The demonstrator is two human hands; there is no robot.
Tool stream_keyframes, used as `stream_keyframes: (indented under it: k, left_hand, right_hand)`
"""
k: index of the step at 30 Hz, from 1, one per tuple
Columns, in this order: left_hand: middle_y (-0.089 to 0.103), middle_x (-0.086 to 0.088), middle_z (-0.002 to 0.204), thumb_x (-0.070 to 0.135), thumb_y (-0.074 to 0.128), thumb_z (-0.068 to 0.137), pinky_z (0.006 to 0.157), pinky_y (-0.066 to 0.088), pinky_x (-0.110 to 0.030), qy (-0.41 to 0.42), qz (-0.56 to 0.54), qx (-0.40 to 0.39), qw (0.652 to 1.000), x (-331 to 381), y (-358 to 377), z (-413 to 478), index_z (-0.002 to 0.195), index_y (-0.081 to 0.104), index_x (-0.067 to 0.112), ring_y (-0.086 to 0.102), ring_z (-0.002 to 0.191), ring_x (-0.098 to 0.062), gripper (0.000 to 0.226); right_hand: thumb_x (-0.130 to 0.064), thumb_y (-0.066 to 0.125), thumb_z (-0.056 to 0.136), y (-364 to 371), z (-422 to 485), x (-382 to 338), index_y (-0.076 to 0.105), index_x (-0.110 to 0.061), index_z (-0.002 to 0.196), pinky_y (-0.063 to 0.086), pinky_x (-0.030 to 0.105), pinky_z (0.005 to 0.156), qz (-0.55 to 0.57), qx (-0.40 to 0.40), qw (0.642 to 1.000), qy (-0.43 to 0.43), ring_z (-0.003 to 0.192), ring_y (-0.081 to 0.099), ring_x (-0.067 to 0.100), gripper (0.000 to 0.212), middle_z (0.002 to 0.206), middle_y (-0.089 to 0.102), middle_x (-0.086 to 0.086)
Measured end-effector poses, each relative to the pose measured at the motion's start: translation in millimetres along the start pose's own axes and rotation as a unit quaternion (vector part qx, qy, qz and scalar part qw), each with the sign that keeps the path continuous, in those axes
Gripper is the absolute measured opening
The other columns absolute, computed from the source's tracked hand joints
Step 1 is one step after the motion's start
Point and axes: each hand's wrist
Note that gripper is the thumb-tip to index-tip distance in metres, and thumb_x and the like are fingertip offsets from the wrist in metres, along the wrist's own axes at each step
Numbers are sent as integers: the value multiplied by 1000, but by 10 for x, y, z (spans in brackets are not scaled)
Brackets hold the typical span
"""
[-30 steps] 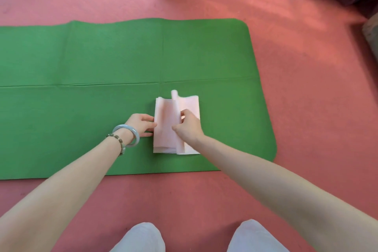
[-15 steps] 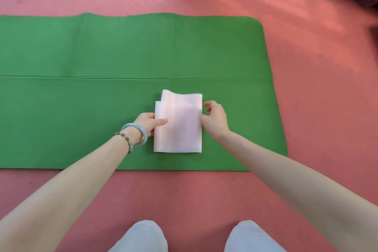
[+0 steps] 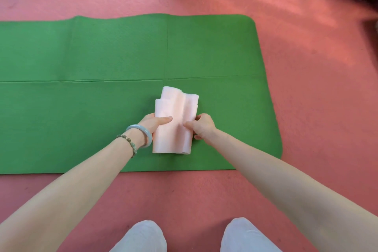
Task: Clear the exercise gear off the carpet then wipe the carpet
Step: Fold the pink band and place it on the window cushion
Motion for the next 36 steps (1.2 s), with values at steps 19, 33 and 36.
stream_keyframes:
  k: [19, 33, 36]
  left_hand:
    - [63, -8, 113, -7, 53, 88, 88, 51, -45, 76, 26, -37, 996, 1064, -147, -1872, 116, 50, 6, 61, 104, -24, 32]
    - [64, -8, 109, -3, 53, 88, 75, 53, -39, 114, 110, -118, 980, 3608, 19, -5510, 101, 51, 13, 62, 94, -22, 21]
    - [63, -13, 113, -3, 54, 88, 79, 53, -40, 122, 126, -144, 974, 3931, 205, -6148, 105, 52, 11, 63, 91, -22, 22]
  right_hand:
    - [7, 43, 88, -1029, -1732, -1163, 39, -10, 114, 46, 24, 47, 72, -106, 991, -44, 68, 59, 15, 31, 87, 58, 3]
    - [-3, 52, 83, -2419, -5581, -3629, 43, -8, 111, 47, 22, 50, 133, -32, 988, -76, 68, 62, 10, 30, 91, 58, 0]
    - [-3, 51, 81, -2708, -6328, -3886, 46, -9, 114, 47, 34, 66, 172, 4, 983, -65, 81, 61, 18, 34, 99, 58, 3]
Point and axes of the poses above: each hand's wrist, its own z-axis towards the middle knuckle, its own y-axis out of the palm, x = y × z
